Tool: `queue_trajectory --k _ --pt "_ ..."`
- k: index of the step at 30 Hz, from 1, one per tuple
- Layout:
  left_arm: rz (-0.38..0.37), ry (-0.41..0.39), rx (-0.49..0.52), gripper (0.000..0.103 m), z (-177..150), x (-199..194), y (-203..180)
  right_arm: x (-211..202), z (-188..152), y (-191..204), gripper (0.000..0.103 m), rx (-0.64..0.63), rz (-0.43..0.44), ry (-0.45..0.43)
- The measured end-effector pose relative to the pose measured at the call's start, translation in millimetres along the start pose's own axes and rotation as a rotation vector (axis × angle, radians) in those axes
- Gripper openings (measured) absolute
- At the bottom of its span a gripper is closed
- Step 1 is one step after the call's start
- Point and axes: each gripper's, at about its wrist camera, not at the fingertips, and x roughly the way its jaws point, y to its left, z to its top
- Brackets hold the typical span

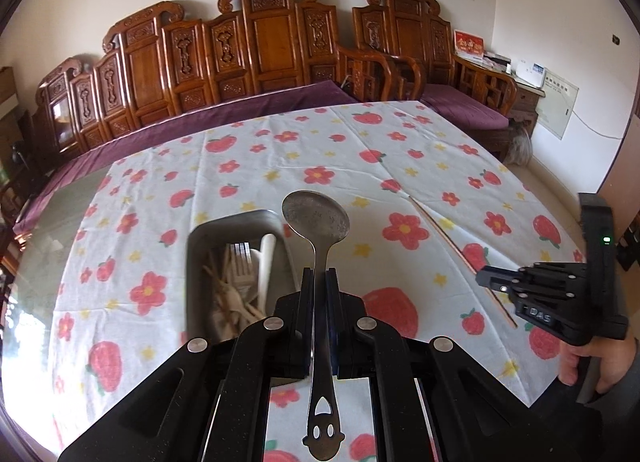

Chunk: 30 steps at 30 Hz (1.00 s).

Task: Organize utensils
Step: 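Carry the metal spoon into the metal tray and open the left gripper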

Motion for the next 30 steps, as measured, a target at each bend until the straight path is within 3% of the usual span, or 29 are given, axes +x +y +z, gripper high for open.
queue_trajectory --k 10,22,30 --pt "0.017 -0.003 -0.047 0.005 -1.1 3.8 50.5 -24.8 3.8 48.2 0.006 -0.082 0.022 -0.027" --pt "-0.016 0.109 -0.193 0.005 -14.0 80.6 102.9 -22.3 15.8 91.2 0.006 -0.18 0.02 -0.028" --pt "0.007 0.151 -0.191 0.005 -18.8 108.9 108.9 -11.6 20.9 101.7 0.006 -0.201 0.02 -0.011"
